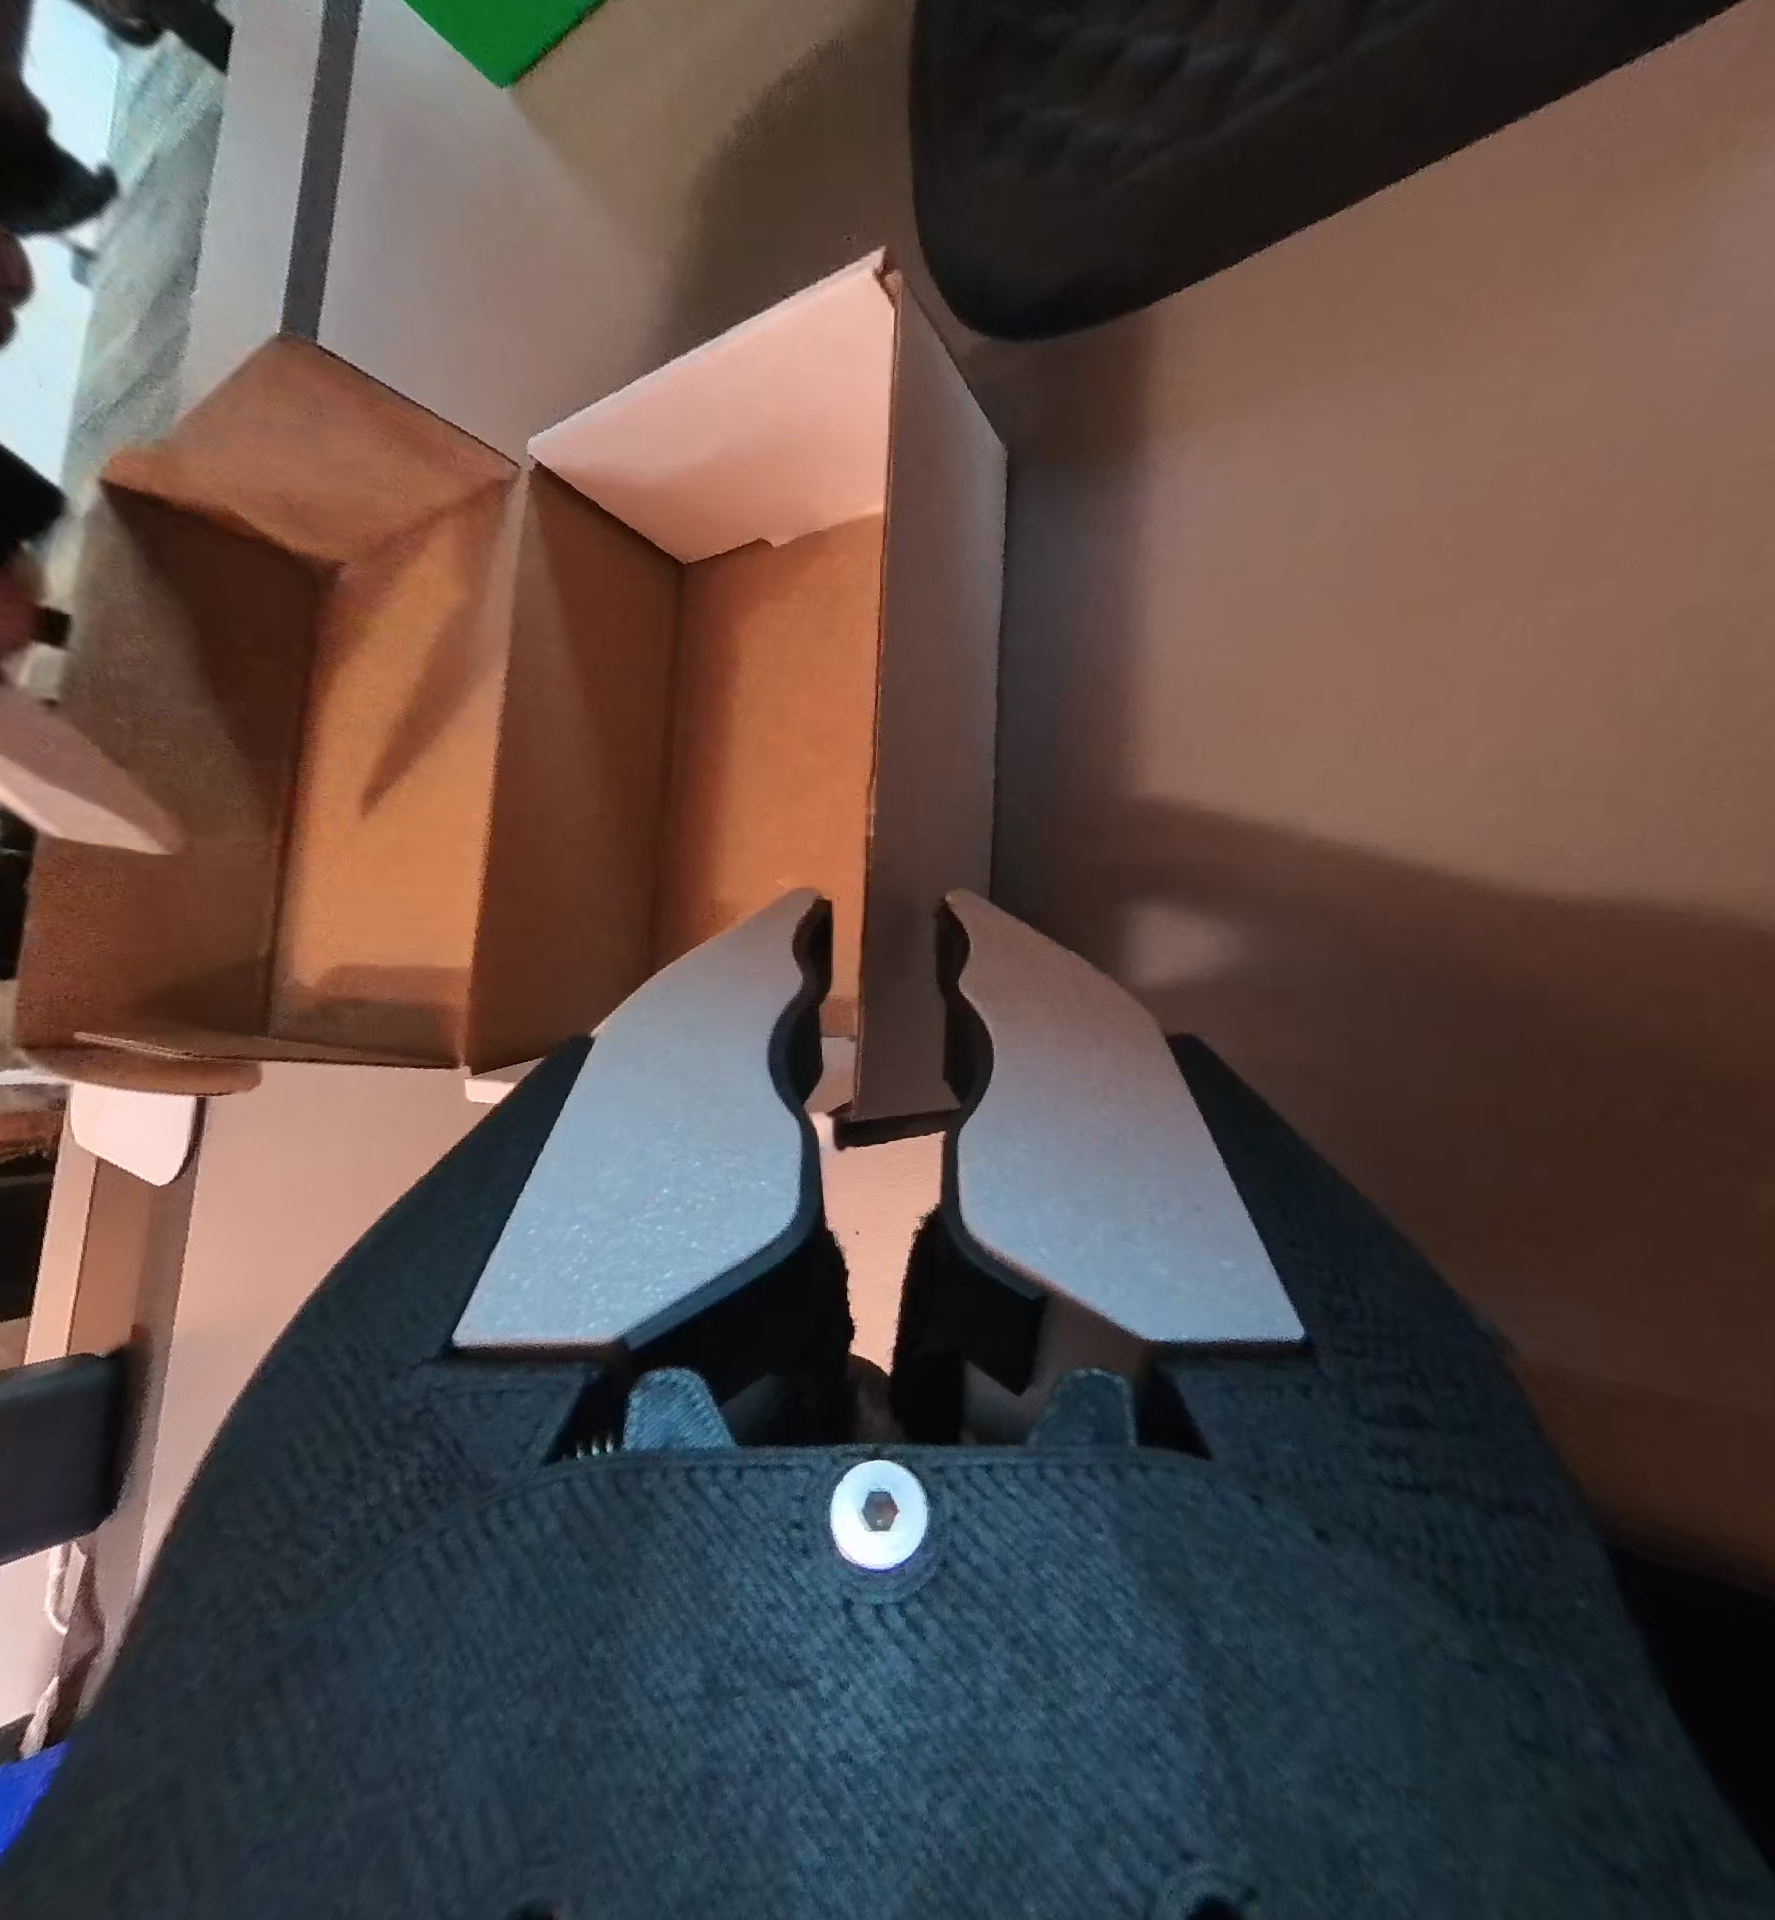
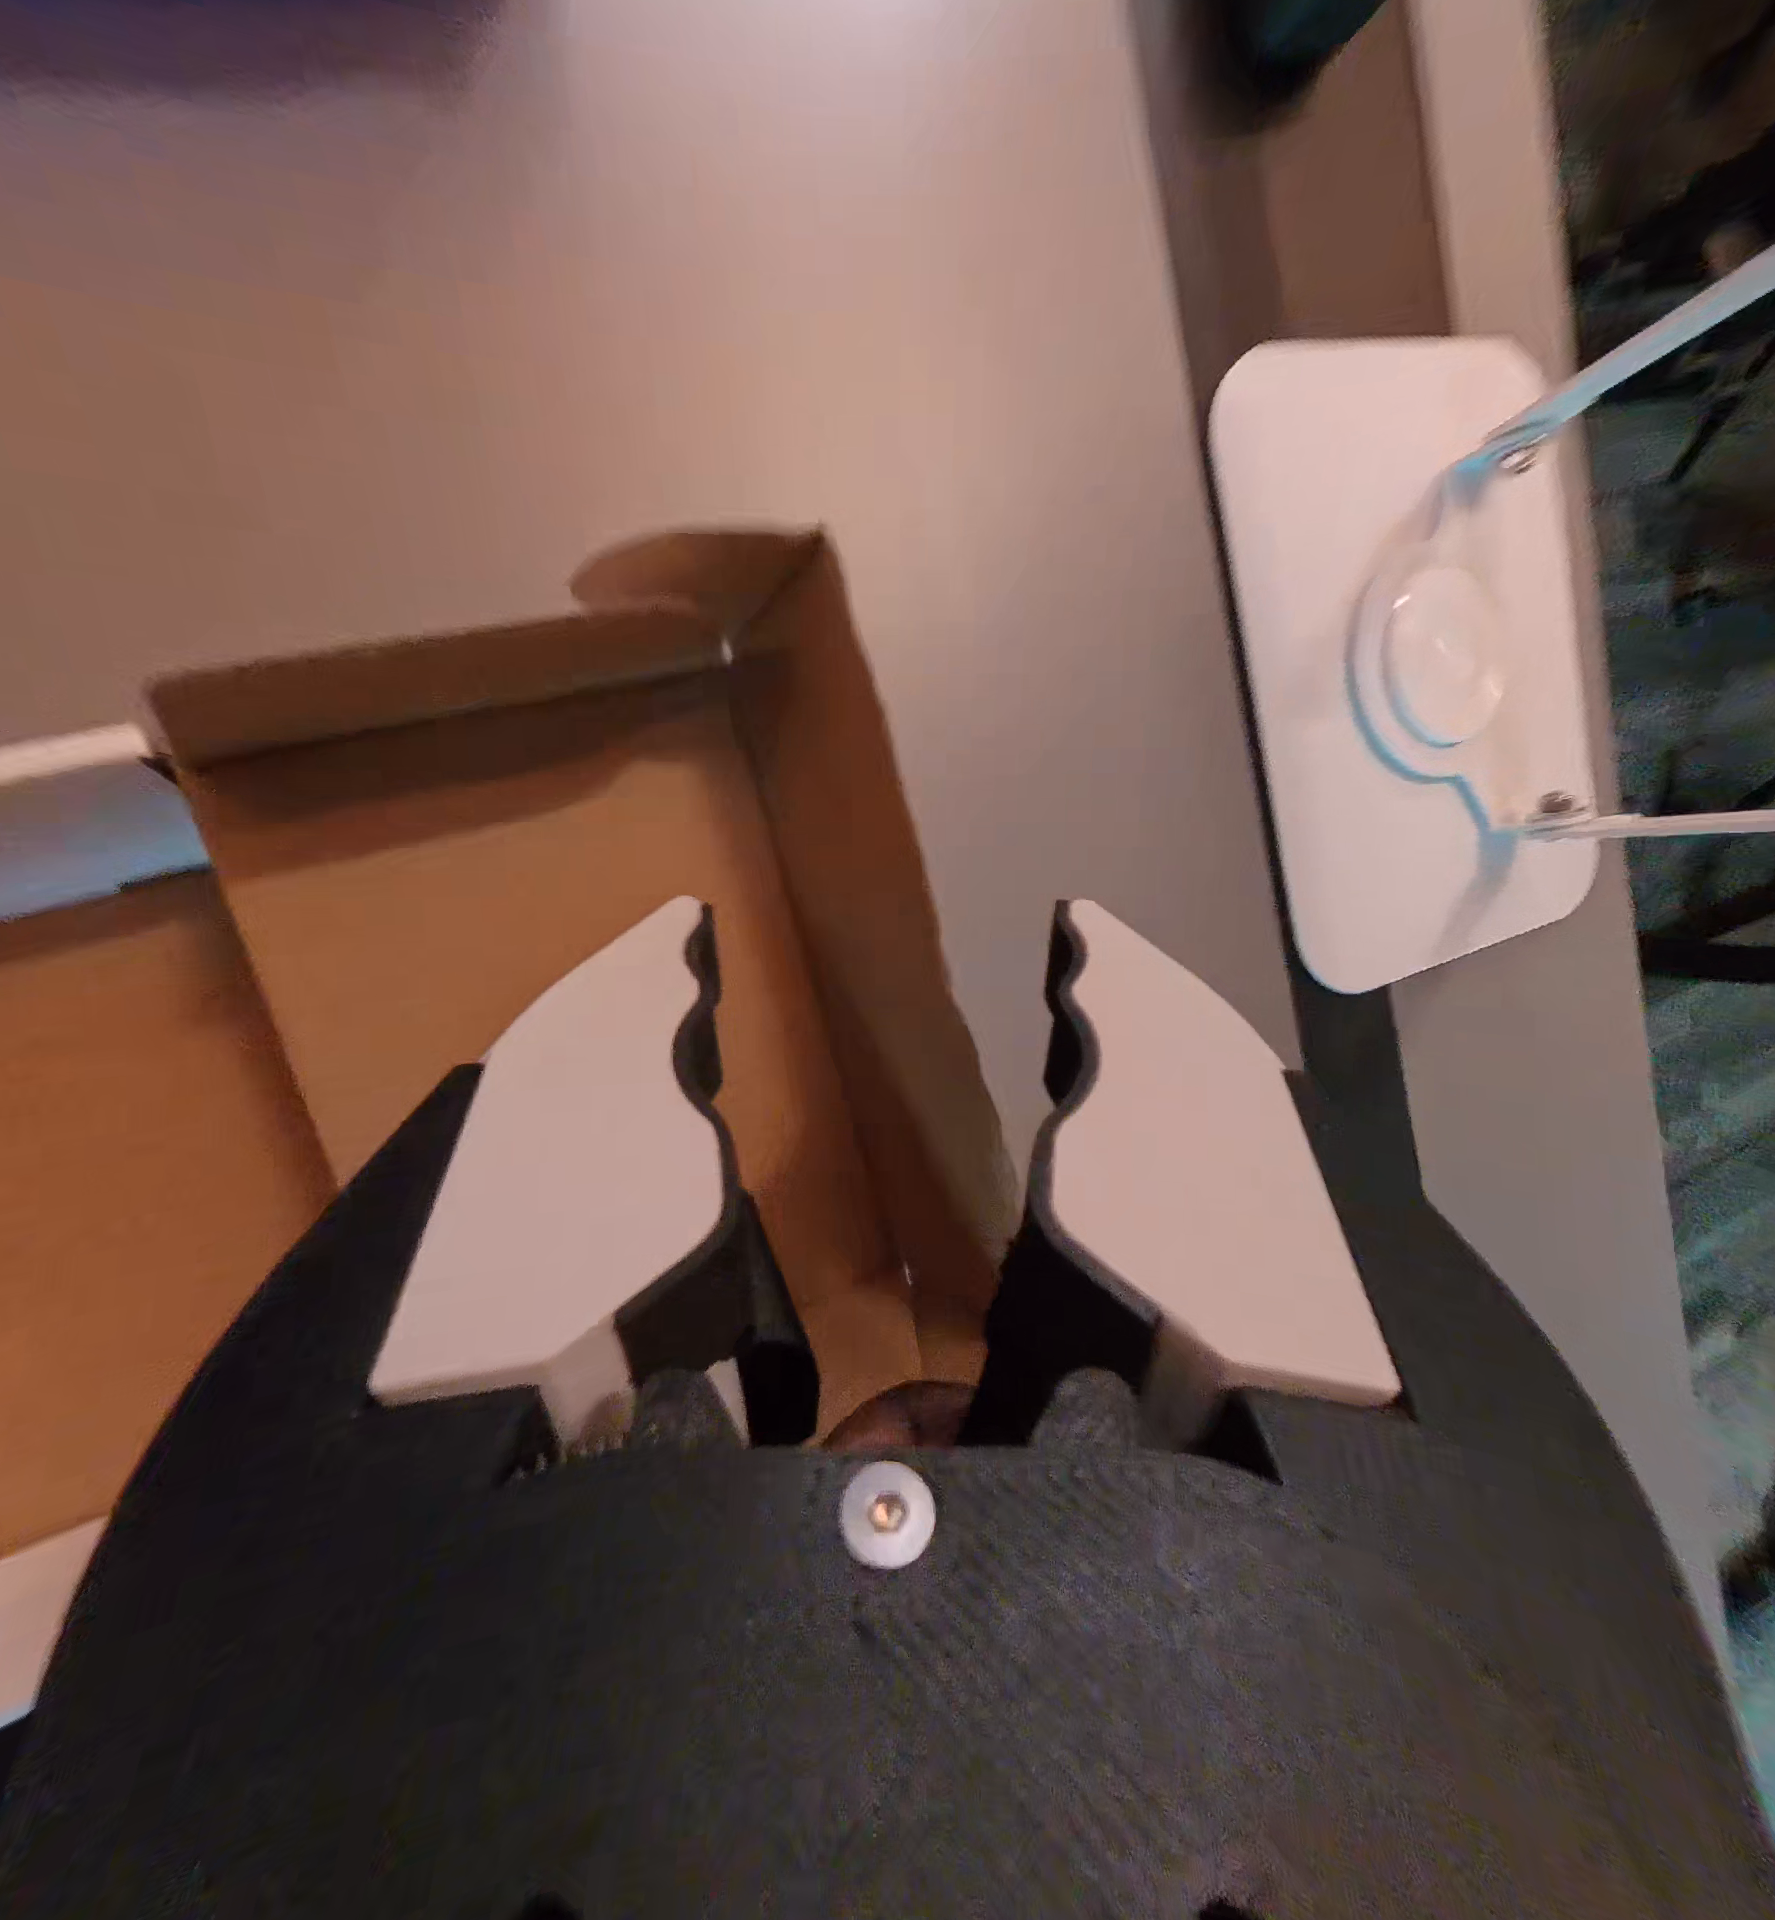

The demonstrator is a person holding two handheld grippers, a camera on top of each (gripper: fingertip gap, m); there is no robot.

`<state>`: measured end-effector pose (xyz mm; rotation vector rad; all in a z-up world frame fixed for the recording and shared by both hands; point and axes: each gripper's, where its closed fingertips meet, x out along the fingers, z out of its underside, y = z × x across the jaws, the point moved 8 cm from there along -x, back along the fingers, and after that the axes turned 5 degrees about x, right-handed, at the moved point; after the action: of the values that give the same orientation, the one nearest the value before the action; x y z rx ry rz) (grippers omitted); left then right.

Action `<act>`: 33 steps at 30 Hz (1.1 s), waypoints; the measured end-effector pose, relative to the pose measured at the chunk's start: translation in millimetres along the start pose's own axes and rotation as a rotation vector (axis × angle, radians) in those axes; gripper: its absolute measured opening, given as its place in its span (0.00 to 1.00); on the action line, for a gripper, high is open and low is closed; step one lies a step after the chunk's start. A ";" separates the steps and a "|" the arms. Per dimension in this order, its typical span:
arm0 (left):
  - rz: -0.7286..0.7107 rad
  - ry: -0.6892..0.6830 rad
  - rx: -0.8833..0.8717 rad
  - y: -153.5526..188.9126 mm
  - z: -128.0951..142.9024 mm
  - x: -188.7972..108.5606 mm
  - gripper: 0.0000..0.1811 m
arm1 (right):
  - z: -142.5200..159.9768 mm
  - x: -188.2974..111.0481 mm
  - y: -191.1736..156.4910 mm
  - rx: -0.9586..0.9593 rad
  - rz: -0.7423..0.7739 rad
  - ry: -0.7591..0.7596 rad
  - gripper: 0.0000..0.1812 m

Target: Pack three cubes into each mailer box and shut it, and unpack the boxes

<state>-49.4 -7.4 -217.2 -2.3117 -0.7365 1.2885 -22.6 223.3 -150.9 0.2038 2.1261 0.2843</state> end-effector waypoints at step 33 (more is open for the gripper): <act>-0.285 0.082 -0.664 -77.7 113.7 -224.9 0.40 | 157.6 -103.5 -146.4 0.313 -0.011 0.963 0.62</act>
<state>-265.7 -75.3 -82.6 -2.5825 -1.5879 0.8987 160.8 75.9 -191.5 0.2694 3.1268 0.0233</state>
